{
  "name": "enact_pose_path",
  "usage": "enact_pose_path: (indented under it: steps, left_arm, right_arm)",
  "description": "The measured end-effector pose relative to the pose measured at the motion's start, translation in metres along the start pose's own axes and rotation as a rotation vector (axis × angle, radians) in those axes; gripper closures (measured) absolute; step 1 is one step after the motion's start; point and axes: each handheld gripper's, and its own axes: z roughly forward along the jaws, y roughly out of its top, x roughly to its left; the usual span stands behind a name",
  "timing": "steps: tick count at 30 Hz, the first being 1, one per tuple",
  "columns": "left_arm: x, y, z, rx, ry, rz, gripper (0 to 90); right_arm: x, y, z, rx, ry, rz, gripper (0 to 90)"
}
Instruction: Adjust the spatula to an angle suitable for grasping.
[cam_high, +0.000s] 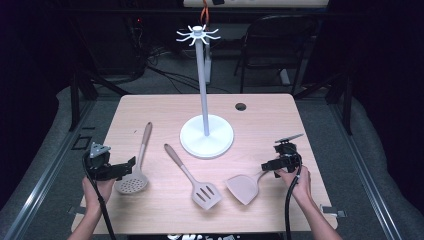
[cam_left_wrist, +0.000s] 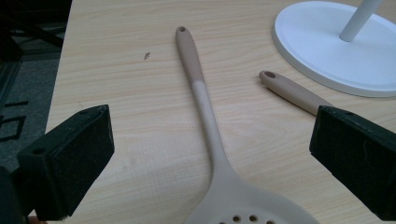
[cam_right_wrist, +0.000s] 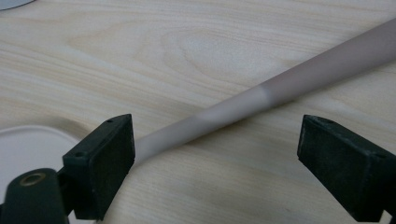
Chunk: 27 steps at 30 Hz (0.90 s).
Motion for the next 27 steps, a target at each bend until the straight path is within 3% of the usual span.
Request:
enact_pose_path:
  steps: [9, 14, 27]
  left_arm:
    - [-0.003, 0.001, 0.000, -0.006, 0.015, 0.013, 0.0]
    - [-0.004, 0.001, 0.000, -0.006, 0.018, 0.021, 0.0]
    - [-0.006, 0.001, 0.001, 0.000, 0.016, 0.032, 0.1]
  right_arm:
    - [0.017, 0.005, 0.014, 0.053, -0.084, -0.001, 11.3]
    - [0.018, 0.007, 0.021, 0.072, -0.093, -0.002, 11.9]
    - [0.021, 0.006, 0.023, 0.042, -0.127, -0.023, 14.6]
